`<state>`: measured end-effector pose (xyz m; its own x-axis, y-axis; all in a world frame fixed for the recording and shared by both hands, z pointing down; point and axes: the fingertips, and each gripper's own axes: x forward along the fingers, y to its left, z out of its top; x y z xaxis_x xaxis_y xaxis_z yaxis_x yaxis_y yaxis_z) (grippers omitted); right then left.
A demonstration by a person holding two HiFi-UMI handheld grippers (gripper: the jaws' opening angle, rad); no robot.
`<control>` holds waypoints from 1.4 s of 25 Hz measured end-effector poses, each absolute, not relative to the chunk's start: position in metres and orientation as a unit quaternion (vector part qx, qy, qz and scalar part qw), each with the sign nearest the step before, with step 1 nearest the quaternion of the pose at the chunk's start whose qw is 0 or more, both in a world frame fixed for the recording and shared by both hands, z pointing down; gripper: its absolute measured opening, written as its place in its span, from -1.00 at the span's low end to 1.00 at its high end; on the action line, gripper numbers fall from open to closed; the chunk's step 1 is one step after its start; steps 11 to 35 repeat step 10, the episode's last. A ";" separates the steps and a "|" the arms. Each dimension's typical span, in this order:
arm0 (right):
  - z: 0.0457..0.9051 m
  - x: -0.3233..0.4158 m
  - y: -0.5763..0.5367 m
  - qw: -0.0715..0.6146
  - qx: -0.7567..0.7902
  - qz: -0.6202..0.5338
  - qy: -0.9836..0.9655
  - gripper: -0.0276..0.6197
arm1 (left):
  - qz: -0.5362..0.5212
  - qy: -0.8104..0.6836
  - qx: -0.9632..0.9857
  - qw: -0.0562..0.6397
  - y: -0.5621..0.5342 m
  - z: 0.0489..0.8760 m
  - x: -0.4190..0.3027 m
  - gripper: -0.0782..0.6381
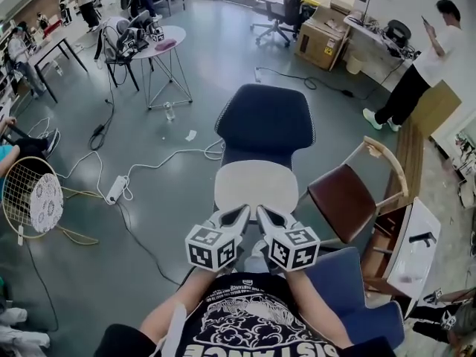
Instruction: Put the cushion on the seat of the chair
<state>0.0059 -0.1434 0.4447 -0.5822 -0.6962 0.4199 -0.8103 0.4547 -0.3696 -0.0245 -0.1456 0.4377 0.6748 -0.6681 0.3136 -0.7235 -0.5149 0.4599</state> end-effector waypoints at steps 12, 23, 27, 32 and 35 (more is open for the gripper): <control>0.445 0.005 -0.140 0.106 0.444 0.275 -0.846 -0.92 | 0.054 -0.393 0.874 0.282 -0.141 0.436 -0.020 -0.79; 0.445 0.005 -0.140 0.106 0.444 0.275 -0.846 -0.92 | 0.054 -0.393 0.874 0.282 -0.141 0.436 -0.020 -0.79; 0.445 0.005 -0.140 0.106 0.444 0.275 -0.846 -0.92 | 0.054 -0.393 0.874 0.282 -0.141 0.436 -0.020 -0.79; 0.445 0.005 -0.140 0.106 0.444 0.275 -0.846 -0.92 | 0.054 -0.393 0.874 0.282 -0.141 0.436 -0.020 -0.79; 0.445 0.005 -0.140 0.106 0.444 0.275 -0.846 -0.92 | 0.054 -0.393 0.874 0.282 -0.141 0.436 -0.020 -0.79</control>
